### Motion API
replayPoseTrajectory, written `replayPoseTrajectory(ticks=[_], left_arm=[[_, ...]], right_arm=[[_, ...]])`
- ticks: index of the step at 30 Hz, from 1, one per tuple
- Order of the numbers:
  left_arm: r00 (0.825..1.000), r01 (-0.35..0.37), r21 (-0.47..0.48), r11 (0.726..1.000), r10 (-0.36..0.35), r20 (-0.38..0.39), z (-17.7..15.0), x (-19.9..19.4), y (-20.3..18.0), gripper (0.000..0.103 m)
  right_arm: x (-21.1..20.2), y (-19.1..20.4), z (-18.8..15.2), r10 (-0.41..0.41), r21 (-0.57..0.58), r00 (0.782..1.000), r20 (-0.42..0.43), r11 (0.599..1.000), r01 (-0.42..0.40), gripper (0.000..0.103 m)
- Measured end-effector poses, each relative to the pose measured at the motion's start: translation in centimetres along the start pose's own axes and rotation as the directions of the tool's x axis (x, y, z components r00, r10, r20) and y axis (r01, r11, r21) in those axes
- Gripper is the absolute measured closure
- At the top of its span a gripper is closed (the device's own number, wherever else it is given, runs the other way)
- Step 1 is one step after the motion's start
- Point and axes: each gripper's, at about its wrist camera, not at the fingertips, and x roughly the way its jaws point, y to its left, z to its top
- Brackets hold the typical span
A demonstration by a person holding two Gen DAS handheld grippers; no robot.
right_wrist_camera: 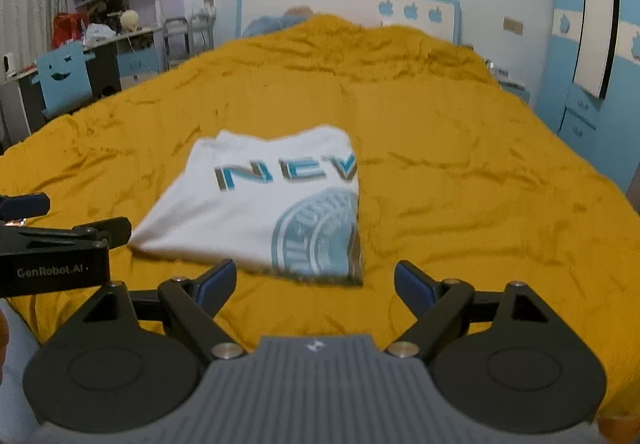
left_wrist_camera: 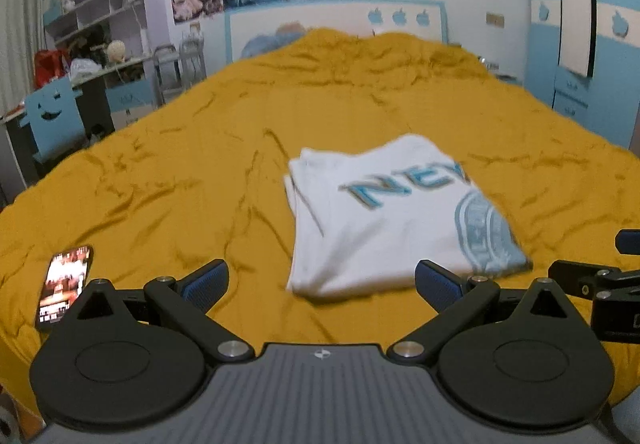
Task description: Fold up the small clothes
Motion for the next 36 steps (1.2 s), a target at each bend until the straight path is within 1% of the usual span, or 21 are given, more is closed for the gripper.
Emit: replayPoseTrajectory(ticks=[3,6,11,17,36], left_arm=[[0.999,0.003,-0.005,1.0,-0.003,-0.038,-0.7,0.4,-0.3,0.0],[0.999,0.007,-0.009,1.0,-0.007,-0.052,-1.0,0.4,-0.4,0.0],[0.999,0.006,-0.008,1.0,-0.007,-0.05,-1.1,0.3,-0.5,0.0],[0.999,0.007,0.002,1.0,-0.007,-0.039,-1.0,0.2,-0.7,0.0],[0.999,0.006,-0.005,1.0,-0.006,-0.042,-1.0,0.1,-0.6,0.0]], right_arm=[[0.6,-0.3,-0.5,0.015,0.018,1.0,-0.027,1.0,-0.014,0.021],[1.0,-0.2,-0.8,0.015,0.01,0.999,-0.041,1.0,-0.015,0.021],[1.3,-0.2,-0.9,0.015,0.017,0.998,-0.054,1.0,-0.014,0.021],[1.3,-0.2,-0.9,0.016,0.018,0.998,-0.053,1.0,-0.015,0.021],[1.3,0.0,-0.9,0.024,0.016,0.998,-0.051,1.0,-0.023,0.021]])
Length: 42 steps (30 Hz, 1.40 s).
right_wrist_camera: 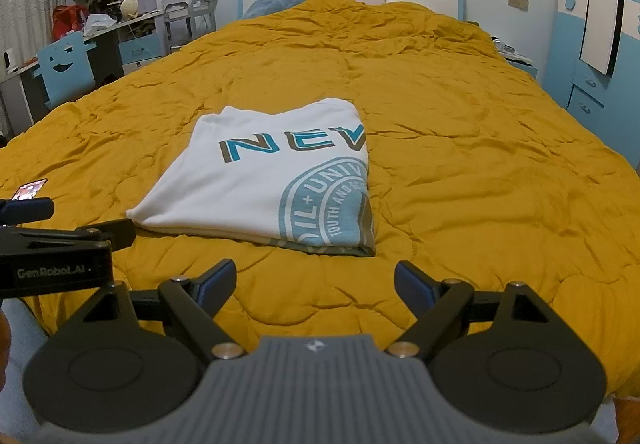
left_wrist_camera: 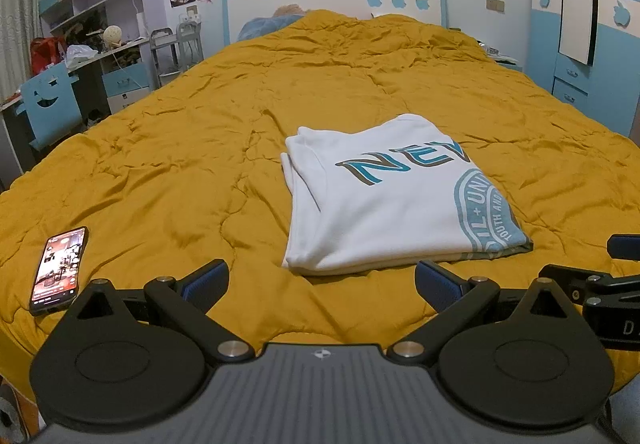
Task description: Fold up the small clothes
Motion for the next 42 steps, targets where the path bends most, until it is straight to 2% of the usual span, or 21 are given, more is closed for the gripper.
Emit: replayPoseTrajectory(ticks=[42], left_arm=[[1.0,0.003,0.0,1.0,-0.003,-0.006,0.03,0.16,0.23,0.0]], right_arm=[[0.25,-0.14,-0.12,0.012,-0.002,1.0,-0.008,1.0,-0.012,0.021]])
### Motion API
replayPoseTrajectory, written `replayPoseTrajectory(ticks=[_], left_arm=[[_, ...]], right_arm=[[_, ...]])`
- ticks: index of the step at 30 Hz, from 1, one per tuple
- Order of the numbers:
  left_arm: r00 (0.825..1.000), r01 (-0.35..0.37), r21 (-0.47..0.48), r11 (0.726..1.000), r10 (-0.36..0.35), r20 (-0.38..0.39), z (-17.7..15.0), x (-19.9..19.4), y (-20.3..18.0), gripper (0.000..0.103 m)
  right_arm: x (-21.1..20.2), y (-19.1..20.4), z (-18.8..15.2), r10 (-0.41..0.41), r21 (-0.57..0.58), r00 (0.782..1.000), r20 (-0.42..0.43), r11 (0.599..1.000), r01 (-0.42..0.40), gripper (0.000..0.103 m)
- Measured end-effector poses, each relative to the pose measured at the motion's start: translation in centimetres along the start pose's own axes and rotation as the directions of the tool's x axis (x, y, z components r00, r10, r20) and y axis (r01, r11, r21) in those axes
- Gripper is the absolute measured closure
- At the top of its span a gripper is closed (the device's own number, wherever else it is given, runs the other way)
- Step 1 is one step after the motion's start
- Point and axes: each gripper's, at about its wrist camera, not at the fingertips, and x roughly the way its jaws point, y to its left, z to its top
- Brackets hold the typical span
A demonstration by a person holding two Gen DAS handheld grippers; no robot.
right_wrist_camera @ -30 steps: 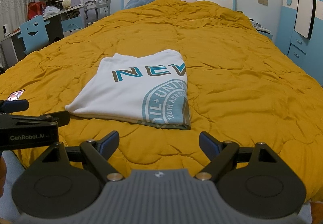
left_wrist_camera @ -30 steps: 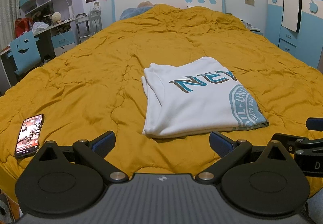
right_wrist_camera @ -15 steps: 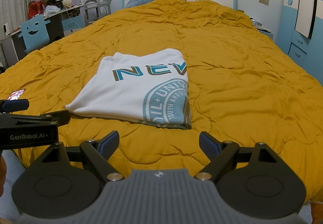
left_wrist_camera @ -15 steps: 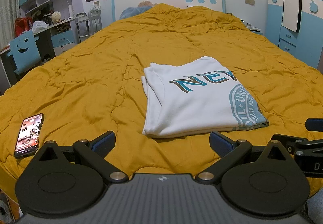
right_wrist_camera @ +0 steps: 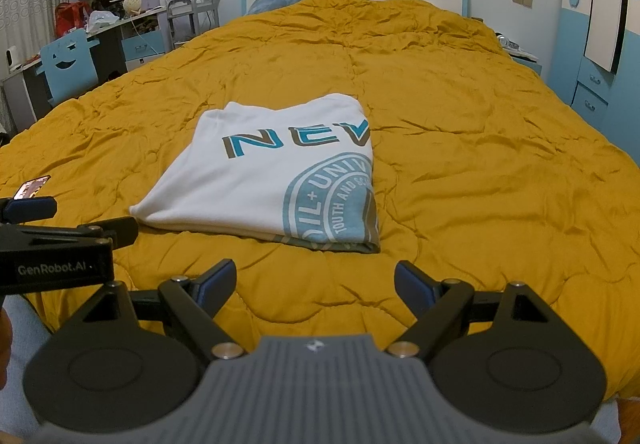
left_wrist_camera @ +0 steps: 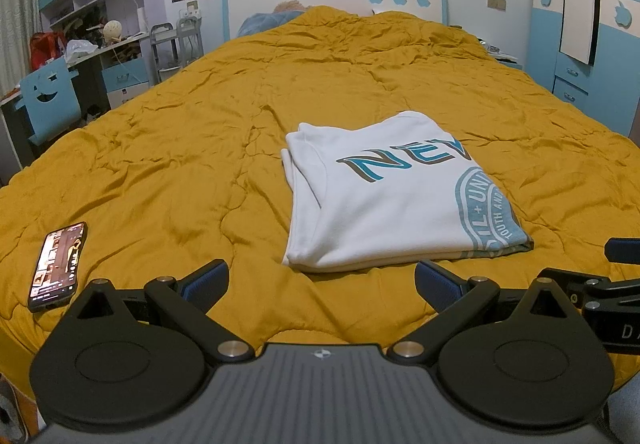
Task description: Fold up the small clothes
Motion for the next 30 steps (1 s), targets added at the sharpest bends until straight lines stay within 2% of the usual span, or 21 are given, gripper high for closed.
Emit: replayPoseTrajectory(ticks=[30], left_arm=[[1.0,-0.003,0.008,1.0,0.004,-0.004,-0.25,-0.24,-0.12,0.0]], right_arm=[[0.2,-0.25,-0.18,0.001,0.005,1.0,-0.004,1.0,-0.001,0.021]])
